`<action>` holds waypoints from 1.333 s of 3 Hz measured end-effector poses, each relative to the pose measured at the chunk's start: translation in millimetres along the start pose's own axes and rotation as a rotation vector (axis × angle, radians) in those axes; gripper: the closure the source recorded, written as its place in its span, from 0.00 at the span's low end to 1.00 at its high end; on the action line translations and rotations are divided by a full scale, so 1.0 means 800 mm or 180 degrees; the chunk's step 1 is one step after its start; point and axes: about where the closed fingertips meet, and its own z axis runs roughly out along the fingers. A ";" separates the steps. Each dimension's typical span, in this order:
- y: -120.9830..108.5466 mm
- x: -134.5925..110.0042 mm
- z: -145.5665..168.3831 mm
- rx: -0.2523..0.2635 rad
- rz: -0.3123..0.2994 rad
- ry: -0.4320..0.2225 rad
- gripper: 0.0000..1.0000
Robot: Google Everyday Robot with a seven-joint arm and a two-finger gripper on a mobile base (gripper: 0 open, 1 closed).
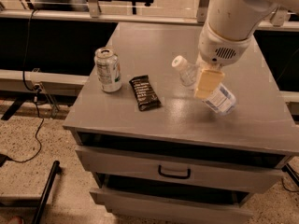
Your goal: Knock blue plastic bottle over
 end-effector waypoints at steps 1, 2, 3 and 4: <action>-0.003 0.001 -0.004 0.0038 0.0002 0.0016 0.53; -0.003 0.001 -0.003 0.0043 0.0001 0.0012 0.23; -0.003 0.000 -0.002 0.0049 -0.0002 0.0010 0.00; -0.003 0.000 -0.002 0.0049 -0.0002 0.0010 0.00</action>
Offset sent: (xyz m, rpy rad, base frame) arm 0.0014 -0.0013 0.0029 -0.0052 -0.0096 -0.0030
